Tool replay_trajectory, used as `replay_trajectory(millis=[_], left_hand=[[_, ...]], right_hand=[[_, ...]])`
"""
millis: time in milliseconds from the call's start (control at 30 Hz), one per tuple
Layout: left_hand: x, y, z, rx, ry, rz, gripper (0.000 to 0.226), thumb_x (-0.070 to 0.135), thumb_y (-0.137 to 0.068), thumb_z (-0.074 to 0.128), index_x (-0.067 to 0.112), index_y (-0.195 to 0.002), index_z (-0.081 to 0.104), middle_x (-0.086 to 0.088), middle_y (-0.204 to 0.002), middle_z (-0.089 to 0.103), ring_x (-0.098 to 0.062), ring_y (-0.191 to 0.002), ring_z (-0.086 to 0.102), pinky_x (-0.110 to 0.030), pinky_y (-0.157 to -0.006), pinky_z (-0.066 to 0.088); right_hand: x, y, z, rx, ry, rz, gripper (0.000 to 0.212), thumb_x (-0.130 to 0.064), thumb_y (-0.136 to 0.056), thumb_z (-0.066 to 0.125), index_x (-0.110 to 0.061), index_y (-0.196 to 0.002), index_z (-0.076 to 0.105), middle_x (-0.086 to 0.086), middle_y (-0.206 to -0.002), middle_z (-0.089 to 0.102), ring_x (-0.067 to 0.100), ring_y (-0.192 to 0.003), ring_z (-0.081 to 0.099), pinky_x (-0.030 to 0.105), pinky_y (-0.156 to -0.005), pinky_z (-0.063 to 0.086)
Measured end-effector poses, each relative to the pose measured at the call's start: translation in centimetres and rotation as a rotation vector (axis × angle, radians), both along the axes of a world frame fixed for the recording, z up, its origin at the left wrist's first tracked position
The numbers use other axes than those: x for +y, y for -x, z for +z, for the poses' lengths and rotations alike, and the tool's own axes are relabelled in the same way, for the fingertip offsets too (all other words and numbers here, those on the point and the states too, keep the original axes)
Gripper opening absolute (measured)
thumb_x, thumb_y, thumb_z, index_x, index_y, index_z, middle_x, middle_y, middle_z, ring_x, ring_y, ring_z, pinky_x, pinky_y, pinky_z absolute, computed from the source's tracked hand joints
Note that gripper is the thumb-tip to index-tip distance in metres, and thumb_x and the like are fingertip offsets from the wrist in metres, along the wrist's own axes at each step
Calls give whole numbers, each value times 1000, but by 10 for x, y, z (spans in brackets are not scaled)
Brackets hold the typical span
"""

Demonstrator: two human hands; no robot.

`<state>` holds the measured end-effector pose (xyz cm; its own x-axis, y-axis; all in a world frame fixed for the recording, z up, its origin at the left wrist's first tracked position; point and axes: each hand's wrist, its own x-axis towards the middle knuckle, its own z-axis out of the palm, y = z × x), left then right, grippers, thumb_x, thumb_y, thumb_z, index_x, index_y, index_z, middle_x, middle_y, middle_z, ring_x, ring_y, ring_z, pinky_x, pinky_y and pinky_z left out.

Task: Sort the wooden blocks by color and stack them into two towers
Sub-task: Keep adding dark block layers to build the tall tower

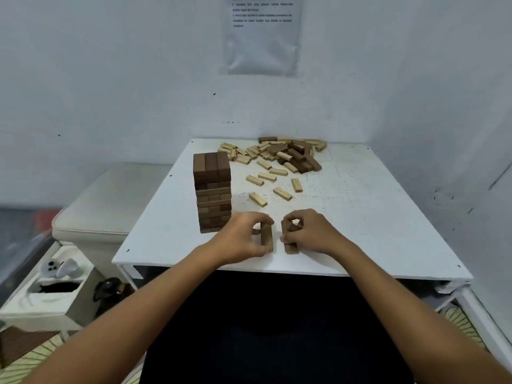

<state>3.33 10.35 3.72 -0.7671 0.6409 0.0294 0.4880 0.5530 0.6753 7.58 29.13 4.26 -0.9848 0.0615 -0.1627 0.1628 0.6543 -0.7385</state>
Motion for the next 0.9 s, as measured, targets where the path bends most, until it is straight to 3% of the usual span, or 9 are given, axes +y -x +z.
replay_trajectory(millis=[233,433,533,600,633,700,767,833,900], left_hand=[[1,-6,-17,-56,-74,49,46,9,-78,73,10,-123,65,-2,-132,60,-10,-117,57,-12,-96,43],[1,-3,-25,14,-28,26,35,14,-83,70,16,-118,70,2,-148,45,-12,-135,42,-22,-108,35],[3,-4,-30,59,-49,46,31,14,-84,69,16,-115,72,3,-144,49,-9,-131,45,-7,-98,31],[6,-4,-33,91,-77,58,29,14,-83,71,15,-112,73,1,-139,55,-9,-126,49,4,-91,27],[7,-5,-33,103,-87,63,30,16,-82,71,15,-112,73,1,-138,56,-8,-125,50,5,-89,27],[9,-5,-31,112,-83,62,34,22,-80,74,15,-114,72,0,-138,55,-8,-125,49,1,-90,30],[11,-4,-27,119,-56,48,43,32,-76,79,15,-115,72,-1,-139,54,-8,-125,48,-9,-93,32],[14,-3,-24,136,-38,28,50,39,-72,83,15,-115,72,-4,-137,55,-11,-125,49,-12,-91,31],[17,-2,-22,151,-24,16,51,39,-71,84,15,-114,72,-5,-136,56,-13,-125,48,-11,-88,30]], right_hand=[[-3,2,-14,-36,-39,-57,58,-31,-75,79,-20,-128,57,-1,-116,58,13,-101,53,28,-78,41],[1,0,-6,15,19,-93,21,-17,-91,55,-22,-109,61,-9,-104,58,10,-99,53,25,-78,38],[6,3,-6,44,-9,-152,7,-14,-89,56,-19,-91,59,-7,-84,56,13,-79,55,18,-60,40],[8,5,-7,22,-29,-184,14,-18,-87,64,-20,-100,60,1,-95,60,13,-77,58,13,-53,39],[9,6,-8,8,-42,-196,31,-21,-85,67,-20,-116,61,4,-107,62,15,-87,60,16,-60,41],[10,7,-9,-5,-68,-214,51,-25,-82,72,-19,-131,57,7,-118,63,19,-102,60,25,-73,42],[10,8,-10,-7,-58,-208,49,-27,-82,73,-20,-128,59,6,-115,63,20,-101,60,26,-71,42],[9,9,-11,-19,-69,-201,41,-29,-85,70,-21,-125,60,4,-110,62,18,-95,61,23,-64,41],[8,8,-12,-27,-60,-210,32,-26,-88,66,-21,-120,62,5,-98,66,16,-73,65,23,-58,46]])
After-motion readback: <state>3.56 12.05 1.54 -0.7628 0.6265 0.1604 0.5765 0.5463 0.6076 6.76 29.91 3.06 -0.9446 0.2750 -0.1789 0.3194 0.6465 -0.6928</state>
